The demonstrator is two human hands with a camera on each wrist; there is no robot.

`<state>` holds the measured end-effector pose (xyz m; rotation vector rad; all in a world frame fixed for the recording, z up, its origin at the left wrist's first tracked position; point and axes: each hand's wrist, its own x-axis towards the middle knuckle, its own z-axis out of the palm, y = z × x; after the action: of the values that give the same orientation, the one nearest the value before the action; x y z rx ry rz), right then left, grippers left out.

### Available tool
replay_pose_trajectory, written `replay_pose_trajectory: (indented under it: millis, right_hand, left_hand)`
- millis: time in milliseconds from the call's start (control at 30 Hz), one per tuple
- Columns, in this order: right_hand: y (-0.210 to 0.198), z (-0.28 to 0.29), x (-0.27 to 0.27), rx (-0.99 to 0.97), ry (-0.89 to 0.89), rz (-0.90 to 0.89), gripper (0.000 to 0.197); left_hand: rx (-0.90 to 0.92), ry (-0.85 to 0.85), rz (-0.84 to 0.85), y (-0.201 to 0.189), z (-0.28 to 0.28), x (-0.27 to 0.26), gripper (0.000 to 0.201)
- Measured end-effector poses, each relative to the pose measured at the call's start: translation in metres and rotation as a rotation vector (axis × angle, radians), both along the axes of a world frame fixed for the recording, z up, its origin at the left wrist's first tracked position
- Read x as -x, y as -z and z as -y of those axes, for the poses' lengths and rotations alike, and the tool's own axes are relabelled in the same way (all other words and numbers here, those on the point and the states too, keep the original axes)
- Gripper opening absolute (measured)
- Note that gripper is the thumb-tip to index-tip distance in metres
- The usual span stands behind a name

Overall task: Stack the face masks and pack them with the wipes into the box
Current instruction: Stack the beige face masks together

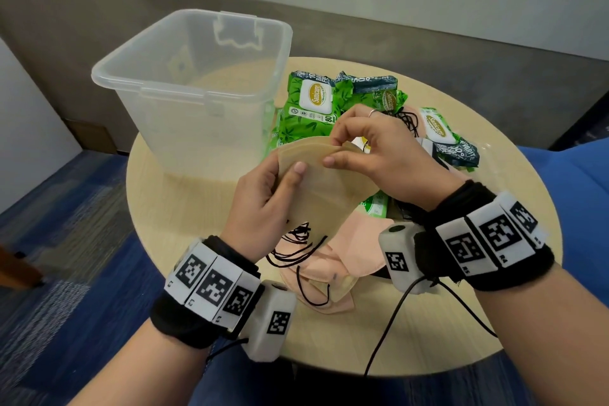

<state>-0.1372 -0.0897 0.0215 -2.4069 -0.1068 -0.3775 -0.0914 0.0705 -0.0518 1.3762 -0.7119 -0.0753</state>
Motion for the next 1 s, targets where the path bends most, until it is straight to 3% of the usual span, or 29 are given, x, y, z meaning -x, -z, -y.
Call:
replay_pose_trajectory:
  millis: [167, 300, 433, 533, 633, 700, 767, 867, 933, 1000]
  right_hand:
    - [-0.005, -0.002, -0.001, 0.074, 0.013, -0.027, 0.018]
    - [-0.002, -0.003, -0.002, 0.053, 0.016, 0.002, 0.029]
    - [0.000, -0.003, -0.001, 0.007, 0.028, 0.043, 0.022]
    - [0.000, -0.005, -0.003, -0.042, 0.040, 0.074, 0.028]
    - [0.000, -0.005, -0.005, -0.095, 0.054, 0.083, 0.024]
    - [0.003, -0.007, -0.006, -0.084, 0.083, 0.101, 0.025]
    - [0.007, -0.006, -0.009, -0.009, 0.119, 0.080, 0.038]
    - [0.008, -0.003, -0.011, -0.092, 0.055, -0.170, 0.069]
    - [0.010, -0.002, -0.010, -0.272, -0.019, -0.289, 0.060]
    - [0.014, -0.001, -0.010, -0.340, -0.057, -0.257, 0.038]
  left_hand:
    - [-0.052, -0.042, 0.068, 0.001, 0.000, -0.001, 0.030]
    - [-0.064, -0.044, 0.087, 0.002, 0.000, -0.001, 0.026]
    - [-0.088, -0.055, 0.088, 0.002, 0.000, 0.000, 0.022]
    - [-0.066, -0.065, 0.106, 0.001, 0.000, 0.000, 0.035]
    - [-0.003, -0.030, 0.108, 0.000, 0.000, 0.001, 0.062]
    - [-0.003, -0.023, 0.118, -0.002, -0.001, 0.001, 0.067]
    - [-0.019, -0.020, 0.159, -0.003, -0.001, -0.001, 0.054]
    - [-0.046, -0.004, 0.159, -0.001, 0.001, -0.005, 0.031]
    - [-0.047, 0.016, 0.105, -0.003, 0.001, -0.004, 0.030]
    - [-0.033, 0.062, 0.062, -0.003, 0.001, -0.002, 0.024]
